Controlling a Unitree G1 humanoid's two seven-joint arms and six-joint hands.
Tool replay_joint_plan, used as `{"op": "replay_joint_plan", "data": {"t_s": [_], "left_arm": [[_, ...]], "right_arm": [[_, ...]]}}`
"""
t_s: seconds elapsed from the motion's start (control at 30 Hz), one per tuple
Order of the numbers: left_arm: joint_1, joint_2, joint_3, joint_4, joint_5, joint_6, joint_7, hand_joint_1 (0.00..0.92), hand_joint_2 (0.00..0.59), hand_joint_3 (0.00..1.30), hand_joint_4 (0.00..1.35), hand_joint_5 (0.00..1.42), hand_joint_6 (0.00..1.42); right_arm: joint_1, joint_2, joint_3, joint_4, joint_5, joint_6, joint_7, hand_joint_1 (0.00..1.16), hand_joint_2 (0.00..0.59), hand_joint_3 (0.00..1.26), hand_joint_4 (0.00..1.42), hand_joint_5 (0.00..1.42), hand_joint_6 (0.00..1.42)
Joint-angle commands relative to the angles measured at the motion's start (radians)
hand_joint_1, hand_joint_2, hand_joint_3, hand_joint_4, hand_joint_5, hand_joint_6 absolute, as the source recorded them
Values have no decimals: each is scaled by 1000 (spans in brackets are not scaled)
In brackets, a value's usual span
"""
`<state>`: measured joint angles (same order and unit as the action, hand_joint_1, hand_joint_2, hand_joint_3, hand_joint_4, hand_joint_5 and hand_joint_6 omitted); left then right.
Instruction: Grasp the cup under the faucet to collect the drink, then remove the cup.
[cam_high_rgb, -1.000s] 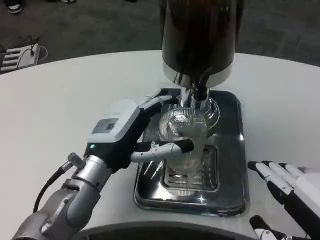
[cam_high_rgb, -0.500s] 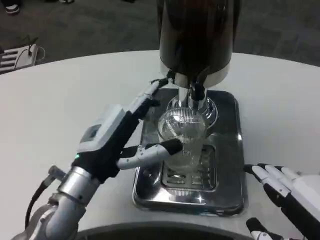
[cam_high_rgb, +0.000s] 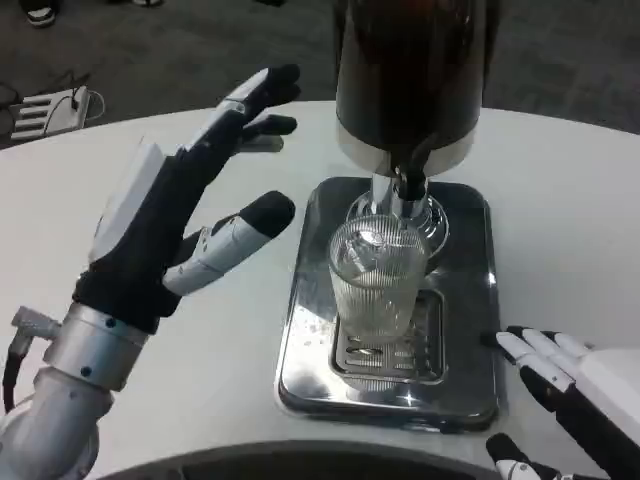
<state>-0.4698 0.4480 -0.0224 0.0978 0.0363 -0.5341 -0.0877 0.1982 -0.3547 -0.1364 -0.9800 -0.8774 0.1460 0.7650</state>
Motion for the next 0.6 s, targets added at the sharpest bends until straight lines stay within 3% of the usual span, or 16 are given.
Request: {"op": "replay_joint_plan", "data": {"t_s": [0.03,0.23,0.6], "left_arm": [[-23,-22,-4,-75,-55,66,-84,0,83,156,173,263,210],[-84,-44,-26,-54,-79,118,-200,0,86,152,176,272,186],[-233,-80,-87,65,-65,196,-375,0,84,52,47,181,103]], "right_arm": [[6,-5,3,0,10,2,-16,302,525,43,0,0,34],[17,-11,-5,-14,22,2,-20,302,525,43,0,0,34],[41,-18,-32,-34,56,4,-23,302,525,43,0,0,34]]}}
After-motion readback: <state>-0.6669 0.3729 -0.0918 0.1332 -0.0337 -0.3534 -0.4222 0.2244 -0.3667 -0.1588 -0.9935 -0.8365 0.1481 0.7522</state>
